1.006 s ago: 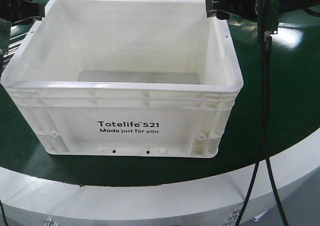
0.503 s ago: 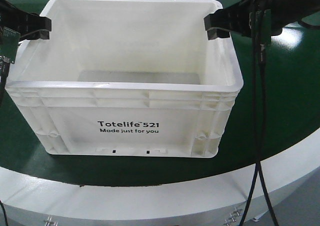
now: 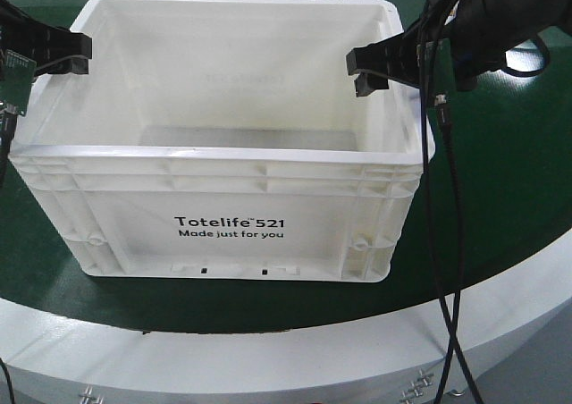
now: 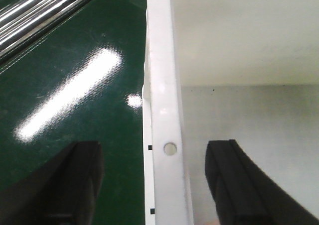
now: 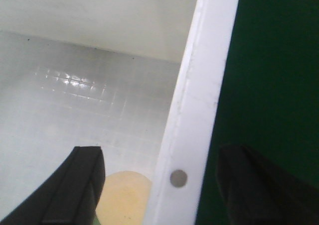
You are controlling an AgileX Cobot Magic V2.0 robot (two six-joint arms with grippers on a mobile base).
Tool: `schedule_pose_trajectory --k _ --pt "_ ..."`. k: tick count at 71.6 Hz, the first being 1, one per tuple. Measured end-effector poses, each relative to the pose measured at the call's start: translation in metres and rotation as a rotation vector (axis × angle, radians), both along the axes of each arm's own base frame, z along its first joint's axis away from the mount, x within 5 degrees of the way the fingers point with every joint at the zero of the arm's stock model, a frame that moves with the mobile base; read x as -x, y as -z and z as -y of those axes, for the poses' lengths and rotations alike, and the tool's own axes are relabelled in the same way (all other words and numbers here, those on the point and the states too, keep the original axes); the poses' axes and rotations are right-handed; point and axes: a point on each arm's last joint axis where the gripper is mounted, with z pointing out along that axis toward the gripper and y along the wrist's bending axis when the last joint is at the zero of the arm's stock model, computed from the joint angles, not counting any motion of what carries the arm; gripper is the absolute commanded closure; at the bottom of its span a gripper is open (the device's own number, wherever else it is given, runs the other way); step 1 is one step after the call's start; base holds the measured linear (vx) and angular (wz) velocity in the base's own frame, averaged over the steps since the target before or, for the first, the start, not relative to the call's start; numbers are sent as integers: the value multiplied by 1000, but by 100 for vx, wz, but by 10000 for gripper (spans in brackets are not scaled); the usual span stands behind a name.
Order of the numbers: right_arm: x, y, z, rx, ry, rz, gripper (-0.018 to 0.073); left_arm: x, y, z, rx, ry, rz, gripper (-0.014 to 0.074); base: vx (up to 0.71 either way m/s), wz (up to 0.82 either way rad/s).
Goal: Place moving items into box and shelve
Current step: 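Move both grippers to the tote's side rims, then close both grippers on the tote rims and lift it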
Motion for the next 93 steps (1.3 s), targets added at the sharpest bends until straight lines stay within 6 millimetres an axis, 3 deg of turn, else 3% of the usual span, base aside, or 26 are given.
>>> schedule_pose_trajectory --k 7,14,31,93 --pt "0 1 0 1 0 -2 70 0 0 0 1 0 -1 41 0 0" --pt "0 1 0 -1 2 -2 155 0 0 0 1 0 -1 41 0 0" --pt "-1 1 1 -7 22 -10 583 0 0 0 2 0 -1 41 0 0" --pt "-1 1 1 -6 23 -10 571 0 1 0 -8 10 -9 41 0 0"
